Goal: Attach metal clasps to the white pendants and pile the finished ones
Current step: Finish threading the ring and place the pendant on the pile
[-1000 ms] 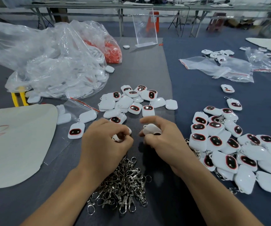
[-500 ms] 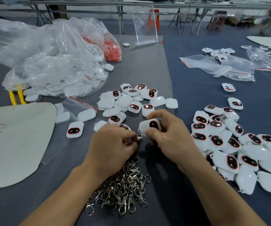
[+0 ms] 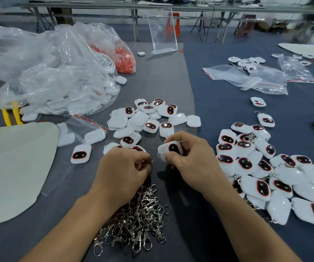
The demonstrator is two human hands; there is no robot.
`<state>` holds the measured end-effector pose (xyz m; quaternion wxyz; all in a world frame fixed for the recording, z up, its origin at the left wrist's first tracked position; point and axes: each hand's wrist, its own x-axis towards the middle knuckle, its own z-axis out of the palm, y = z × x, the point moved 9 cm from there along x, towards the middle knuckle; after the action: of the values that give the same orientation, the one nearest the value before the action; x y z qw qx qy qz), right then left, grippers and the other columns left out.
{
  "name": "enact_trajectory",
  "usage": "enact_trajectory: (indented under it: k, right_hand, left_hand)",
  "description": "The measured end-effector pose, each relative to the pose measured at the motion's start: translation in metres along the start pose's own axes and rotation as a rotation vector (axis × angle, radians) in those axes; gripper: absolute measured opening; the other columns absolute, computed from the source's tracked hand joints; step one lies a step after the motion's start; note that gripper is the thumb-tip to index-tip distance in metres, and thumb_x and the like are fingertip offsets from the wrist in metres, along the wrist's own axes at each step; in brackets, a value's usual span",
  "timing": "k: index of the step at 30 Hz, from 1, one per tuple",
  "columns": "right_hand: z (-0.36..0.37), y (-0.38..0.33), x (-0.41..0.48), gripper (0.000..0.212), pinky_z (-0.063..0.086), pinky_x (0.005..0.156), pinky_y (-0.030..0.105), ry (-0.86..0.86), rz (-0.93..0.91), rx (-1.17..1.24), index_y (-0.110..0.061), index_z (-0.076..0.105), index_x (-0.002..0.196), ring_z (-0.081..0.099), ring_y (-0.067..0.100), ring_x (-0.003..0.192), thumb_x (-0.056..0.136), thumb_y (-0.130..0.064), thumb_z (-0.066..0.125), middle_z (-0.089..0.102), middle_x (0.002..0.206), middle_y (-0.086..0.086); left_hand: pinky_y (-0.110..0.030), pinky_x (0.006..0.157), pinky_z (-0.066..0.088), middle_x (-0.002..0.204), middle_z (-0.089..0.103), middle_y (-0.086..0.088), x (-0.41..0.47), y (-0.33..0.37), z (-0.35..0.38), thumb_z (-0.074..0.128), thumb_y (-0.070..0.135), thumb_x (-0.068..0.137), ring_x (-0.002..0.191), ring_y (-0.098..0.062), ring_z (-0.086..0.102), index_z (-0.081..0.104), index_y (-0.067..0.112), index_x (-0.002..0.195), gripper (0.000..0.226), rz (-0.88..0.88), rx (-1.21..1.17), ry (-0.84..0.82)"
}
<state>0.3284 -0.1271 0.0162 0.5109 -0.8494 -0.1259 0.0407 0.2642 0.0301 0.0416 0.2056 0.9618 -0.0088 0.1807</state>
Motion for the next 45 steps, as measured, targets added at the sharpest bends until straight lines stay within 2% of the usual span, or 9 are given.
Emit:
enact_trajectory:
  k: [5, 8, 14, 17, 23, 30, 37, 41, 45]
  right_hand:
    - [0.007, -0.005, -0.004, 0.021, 0.046, 0.062, 0.007, -0.021, -0.038, -0.042, -0.042, 0.068, 0.094, 0.064, -0.005, 0.075, 0.084, -0.026, 0.079, 0.069, 0.08, -0.019]
    - [0.011, -0.01, -0.006, 0.022, 0.045, 0.066, 0.006, -0.039, -0.083, -0.108, -0.042, 0.067, 0.098, 0.06, -0.006, 0.083, 0.086, -0.028, 0.076, 0.069, 0.083, -0.018]
    - [0.014, -0.014, -0.006, 0.023, 0.043, 0.069, 0.002, -0.097, -0.117, -0.148, -0.044, 0.067, 0.1, 0.058, -0.011, 0.09, 0.088, -0.026, 0.075, 0.07, 0.088, -0.017]
    - [0.011, -0.013, -0.007, 0.02, 0.043, 0.068, 0.002, -0.054, -0.109, -0.11, -0.041, 0.068, 0.099, 0.057, -0.011, 0.089, 0.089, -0.024, 0.073, 0.068, 0.086, -0.019]
    - [0.013, -0.015, -0.005, 0.02, 0.045, 0.068, 0.004, -0.108, -0.097, -0.096, -0.044, 0.069, 0.097, 0.061, -0.008, 0.086, 0.089, -0.026, 0.075, 0.07, 0.086, -0.018]
    - [0.012, -0.018, -0.006, 0.016, 0.048, 0.067, 0.006, -0.132, -0.098, -0.168, -0.04, 0.072, 0.094, 0.063, -0.005, 0.084, 0.089, -0.025, 0.073, 0.072, 0.085, -0.015]
    - [0.012, -0.022, -0.009, 0.018, 0.047, 0.064, 0.008, -0.134, -0.099, -0.18, -0.039, 0.073, 0.084, 0.063, 0.0, 0.079, 0.085, -0.021, 0.073, 0.073, 0.079, -0.011]
    - [0.013, -0.019, -0.01, 0.019, 0.047, 0.063, 0.007, -0.141, -0.077, -0.193, -0.04, 0.074, 0.085, 0.064, 0.0, 0.078, 0.085, -0.021, 0.072, 0.072, 0.078, -0.013]
    - [0.017, -0.016, -0.01, 0.014, 0.045, 0.061, 0.005, -0.13, -0.064, -0.191, -0.04, 0.072, 0.086, 0.064, -0.003, 0.077, 0.086, -0.026, 0.074, 0.071, 0.079, -0.015]
  left_hand:
    - [-0.022, 0.061, 0.035, 0.055, 0.054, 0.008, 0.001, -0.006, 0.01, 0.067, 0.041, 0.071, 0.062, -0.012, 0.052, 0.075, 0.037, 0.08, 0.013, 0.001, -0.138, -0.103]
    - [-0.017, 0.069, 0.031, 0.057, 0.055, 0.008, 0.002, -0.005, 0.01, 0.066, 0.04, 0.073, 0.065, -0.014, 0.052, 0.075, 0.037, 0.078, 0.01, 0.036, -0.137, -0.1]
    - [-0.016, 0.063, 0.032, 0.063, 0.057, 0.007, 0.002, -0.004, 0.008, 0.068, 0.037, 0.073, 0.069, -0.013, 0.053, 0.074, 0.036, 0.083, 0.012, 0.053, -0.171, -0.091]
    - [-0.019, 0.064, 0.032, 0.064, 0.058, 0.01, 0.002, -0.004, 0.01, 0.067, 0.038, 0.073, 0.07, -0.01, 0.053, 0.075, 0.037, 0.084, 0.013, 0.057, -0.167, -0.107]
    - [-0.022, 0.07, 0.035, 0.061, 0.057, 0.008, 0.002, -0.004, 0.009, 0.067, 0.038, 0.075, 0.07, -0.012, 0.052, 0.076, 0.038, 0.083, 0.012, 0.071, -0.172, -0.104]
    - [-0.012, 0.076, 0.029, 0.058, 0.056, 0.011, 0.0, -0.001, 0.009, 0.067, 0.035, 0.075, 0.068, -0.009, 0.05, 0.075, 0.036, 0.078, 0.009, 0.076, -0.145, -0.088]
    - [-0.013, 0.085, 0.026, 0.057, 0.057, 0.012, -0.004, 0.0, 0.006, 0.069, 0.035, 0.074, 0.065, -0.012, 0.052, 0.072, 0.036, 0.077, 0.005, 0.053, -0.126, -0.067]
    - [-0.024, 0.082, 0.03, 0.058, 0.057, 0.013, -0.004, 0.0, 0.006, 0.068, 0.036, 0.073, 0.063, -0.009, 0.051, 0.073, 0.033, 0.074, 0.006, 0.042, -0.092, -0.065]
    - [-0.026, 0.082, 0.031, 0.057, 0.057, 0.014, -0.003, -0.001, 0.007, 0.066, 0.038, 0.072, 0.063, -0.009, 0.05, 0.074, 0.031, 0.072, 0.01, 0.022, -0.072, -0.063]
